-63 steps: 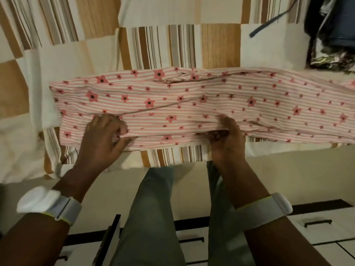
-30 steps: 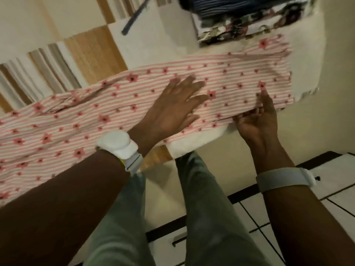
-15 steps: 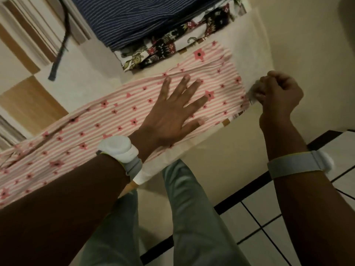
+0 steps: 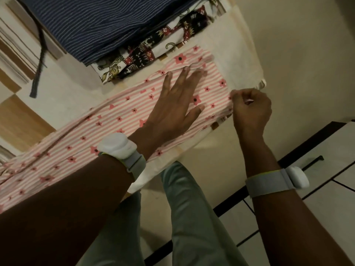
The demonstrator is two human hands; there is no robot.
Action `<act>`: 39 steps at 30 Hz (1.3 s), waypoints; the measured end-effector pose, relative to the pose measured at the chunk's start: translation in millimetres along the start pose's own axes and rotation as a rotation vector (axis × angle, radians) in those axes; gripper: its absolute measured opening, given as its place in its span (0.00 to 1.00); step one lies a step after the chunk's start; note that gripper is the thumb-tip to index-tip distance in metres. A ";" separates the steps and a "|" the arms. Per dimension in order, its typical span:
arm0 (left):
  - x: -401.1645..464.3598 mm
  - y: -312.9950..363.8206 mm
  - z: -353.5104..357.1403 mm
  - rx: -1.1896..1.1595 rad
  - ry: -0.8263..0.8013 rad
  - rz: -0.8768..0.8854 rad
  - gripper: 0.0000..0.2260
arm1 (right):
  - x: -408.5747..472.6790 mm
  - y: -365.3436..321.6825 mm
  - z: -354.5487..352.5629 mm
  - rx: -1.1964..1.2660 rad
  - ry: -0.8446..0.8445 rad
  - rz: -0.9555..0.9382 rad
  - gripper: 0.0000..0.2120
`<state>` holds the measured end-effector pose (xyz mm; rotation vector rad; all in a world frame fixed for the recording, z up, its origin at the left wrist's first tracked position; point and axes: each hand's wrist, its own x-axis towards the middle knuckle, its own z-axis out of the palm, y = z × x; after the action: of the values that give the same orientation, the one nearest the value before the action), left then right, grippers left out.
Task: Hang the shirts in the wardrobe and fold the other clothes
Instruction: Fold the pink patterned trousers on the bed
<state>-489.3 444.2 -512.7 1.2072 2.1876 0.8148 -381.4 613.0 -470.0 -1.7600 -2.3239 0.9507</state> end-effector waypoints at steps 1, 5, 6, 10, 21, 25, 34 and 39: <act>-0.8 -0.1 -2.1 -0.067 0.015 -0.009 0.32 | 3.0 -1.7 -2.0 0.010 0.028 -0.004 0.06; 1.5 4.7 -7.0 -0.297 0.032 -0.098 0.35 | 4.4 -19.4 6.5 -0.056 -0.098 -0.115 0.21; 3.0 5.7 -8.4 -0.335 0.042 -0.107 0.35 | 3.3 -28.0 11.0 -0.124 -0.153 -0.138 0.27; 0.7 7.9 -14.8 -0.491 0.096 -0.172 0.31 | 0.4 -62.0 28.3 -0.274 -0.349 -0.093 0.33; -113.0 3.6 -78.0 -1.307 0.443 -0.952 0.19 | -116.1 -113.7 29.4 0.008 -0.402 -0.455 0.14; -191.3 -13.6 -104.1 -1.831 0.523 -1.004 0.29 | -219.1 -118.5 67.0 -0.077 -0.591 -0.677 0.18; -300.3 -70.9 -94.1 -1.467 0.755 -1.051 0.17 | -338.5 -88.9 142.6 -0.178 -0.893 -0.838 0.14; -331.8 -77.3 -112.9 -1.196 0.845 -0.851 0.10 | -363.5 -90.7 139.0 0.046 -0.897 -0.939 0.16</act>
<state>-451.0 94.3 -442.2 -0.7079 1.7650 1.9268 -392.2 215.9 -426.9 0.0160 -2.9791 1.6779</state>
